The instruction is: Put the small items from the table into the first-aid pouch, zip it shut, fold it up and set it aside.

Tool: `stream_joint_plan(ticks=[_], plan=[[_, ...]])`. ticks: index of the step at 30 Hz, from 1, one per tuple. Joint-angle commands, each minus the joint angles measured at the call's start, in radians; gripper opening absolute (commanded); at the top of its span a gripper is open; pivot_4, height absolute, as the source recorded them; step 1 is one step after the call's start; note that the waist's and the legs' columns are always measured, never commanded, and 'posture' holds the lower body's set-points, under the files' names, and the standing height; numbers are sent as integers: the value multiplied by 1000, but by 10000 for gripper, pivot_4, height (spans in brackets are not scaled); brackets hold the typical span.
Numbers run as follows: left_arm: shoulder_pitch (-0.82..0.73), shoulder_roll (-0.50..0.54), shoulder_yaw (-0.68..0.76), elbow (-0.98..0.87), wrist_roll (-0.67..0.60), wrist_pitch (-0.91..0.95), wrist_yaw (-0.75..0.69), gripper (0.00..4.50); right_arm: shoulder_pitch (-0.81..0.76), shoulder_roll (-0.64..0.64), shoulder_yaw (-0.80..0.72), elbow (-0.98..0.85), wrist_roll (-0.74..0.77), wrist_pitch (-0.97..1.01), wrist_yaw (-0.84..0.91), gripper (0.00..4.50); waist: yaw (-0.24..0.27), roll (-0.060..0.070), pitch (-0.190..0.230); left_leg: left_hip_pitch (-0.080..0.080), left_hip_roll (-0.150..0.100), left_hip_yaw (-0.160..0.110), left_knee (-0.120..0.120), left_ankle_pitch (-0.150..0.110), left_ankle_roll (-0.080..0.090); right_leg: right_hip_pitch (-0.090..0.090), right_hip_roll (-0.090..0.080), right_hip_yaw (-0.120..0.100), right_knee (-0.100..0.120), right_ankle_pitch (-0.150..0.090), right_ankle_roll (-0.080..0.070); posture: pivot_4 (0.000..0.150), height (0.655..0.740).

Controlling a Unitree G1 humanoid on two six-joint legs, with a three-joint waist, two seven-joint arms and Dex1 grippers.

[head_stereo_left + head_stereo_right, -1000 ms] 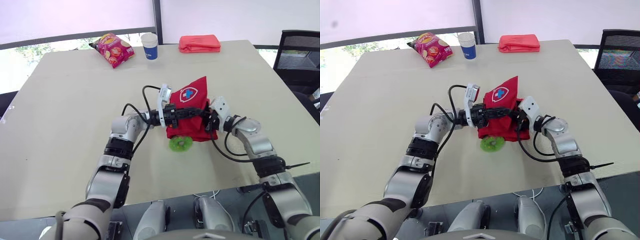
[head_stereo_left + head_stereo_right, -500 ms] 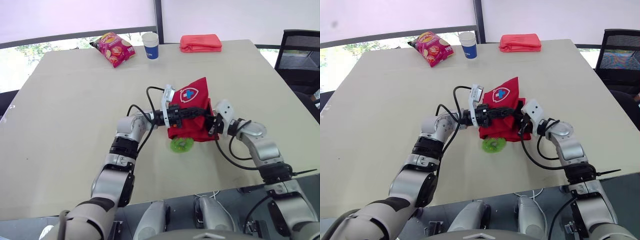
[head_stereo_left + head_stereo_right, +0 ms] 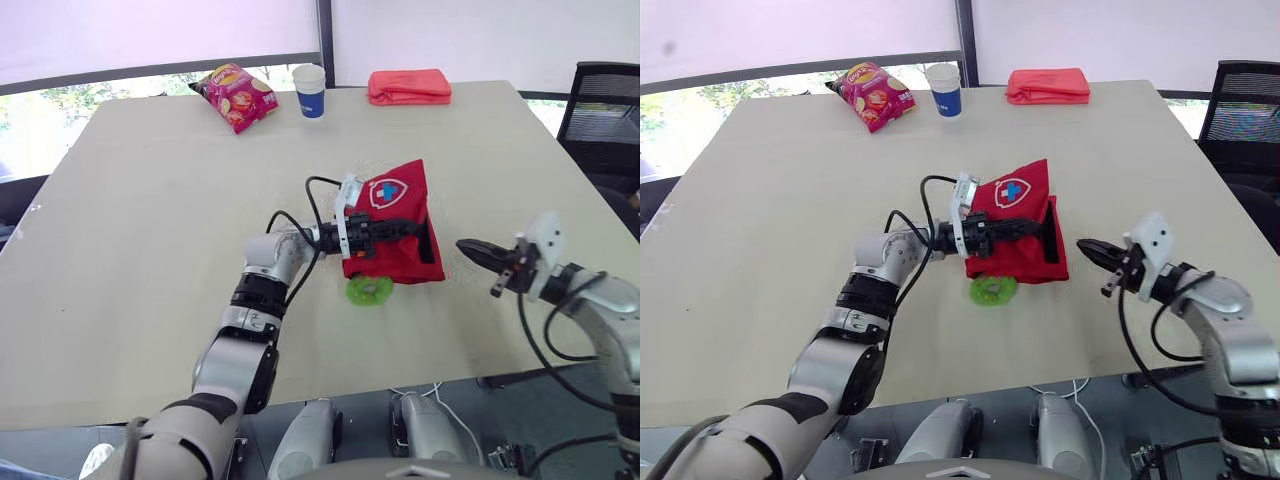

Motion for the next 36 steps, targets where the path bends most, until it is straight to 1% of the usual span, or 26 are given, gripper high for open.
stream_joint_plan(ticks=[1, 4, 7, 9, 12, 17, 21, 23, 25, 27, 28, 31, 36], plan=[[-25, -34, -16, 49, 48, -27, 60, 0, 58, -35, -122, -161, 98, 40, -18, 186, 3, 0, 0, 0, 0, 0, 0, 0, 0, 0, 0, 0, -1, 0, 0, 1500, 7395], [-35, -49, -20, 81, 75, -52, 75, 0, 135, -49, -177, -227, 83, 22, -46, 186, 17, 0, 0, 0, 0, -1, 0, 0, 0, 2, 0, -2, -1, 0, 1, 1500, 7395], [-48, -56, -28, 111, 92, -64, 65, 0, 243, -71, -243, -282, 111, 47, -28, 186, 22, 0, 0, 1, 0, -1, 1, 0, 1, 3, 0, -2, -2, 0, 1, 1500, 7395], [-53, -58, -31, 124, 97, -64, 54, 0, 285, -81, -273, -294, 120, 47, -22, 186, 22, 0, 0, 0, -1, -2, 2, 0, 1, 4, 0, -3, -2, -1, 1, 1500, 7395], [-58, -64, -43, 149, 116, -73, 48, 0, 316, -102, -297, -299, 124, 46, -23, 186, 20, 0, 0, 1, 0, -1, 3, -1, 1, 4, 0, -3, -1, -1, 1, 1500, 7395], [-72, -90, -44, 197, 150, -94, 63, 0, 304, -112, -285, -306, 136, 54, -53, 186, 24, 0, 0, 1, 0, -1, 3, -1, 1, 4, 0, -3, -1, -1, 2, 1500, 7395], [-81, -107, -46, 235, 181, -109, 81, 12998, 291, -114, -271, -305, 136, 56, -67, 0, 24, 0, 0, 0, -1, -2, 5, -2, 3, 6, 0, -5, -2, -1, 2, 1500, 7395], [-83, -113, -44, 251, 192, -118, 86, 21836, 288, -118, -271, -299, 136, 55, -66, 0, 24, 0, 0, 0, 0, -2, 6, -2, 3, 6, 0, -5, -2, -1, 2, 1500, 7395], [-85, -118, -38, 261, 196, -120, 87, 33358, 287, -122, -272, -294, 133, 53, -63, 0, 24, 0, 0, 0, 0, -2, 7, -2, 4, 6, 0, -5, -2, -1, 2, 1500, 7395], [-85, -121, -37, 269, 202, -122, 87, 41411, 287, -125, -273, -290, 130, 51, -63, 0, 24, 0, 0, 0, 0, -2, 7, -2, 4, 7, -1, -5, -2, -1, 2, 1500, 7395], [-84, -121, -37, 271, 205, -124, 87, 44614, 287, -125, -273, -290, 128, 50, -63, 0, 24, 1, -1, 1, 0, -2, 7, -2, 4, 7, -1, -5, -2, -1, 2, 1500, 7395], [-80, -120, -44, 281, 218, -137, 85, 44614, 285, -127, -271, -288, 126, 48, -65, 0, 23, 1, -1, 2, 0, -3, 8, -3, 4, 9, -1, -5, -2, -1, 3, 1500, 7395], [-58, -106, -100, 282, 263, -176, 59, 44614, 276, -123, -256, -287, 121, 46, -73, 0, 23, 1, -1, 2, 0, -3, 9, -3, 5, 9, -1, -6, -2, -1, 3, 1500, 7395]])
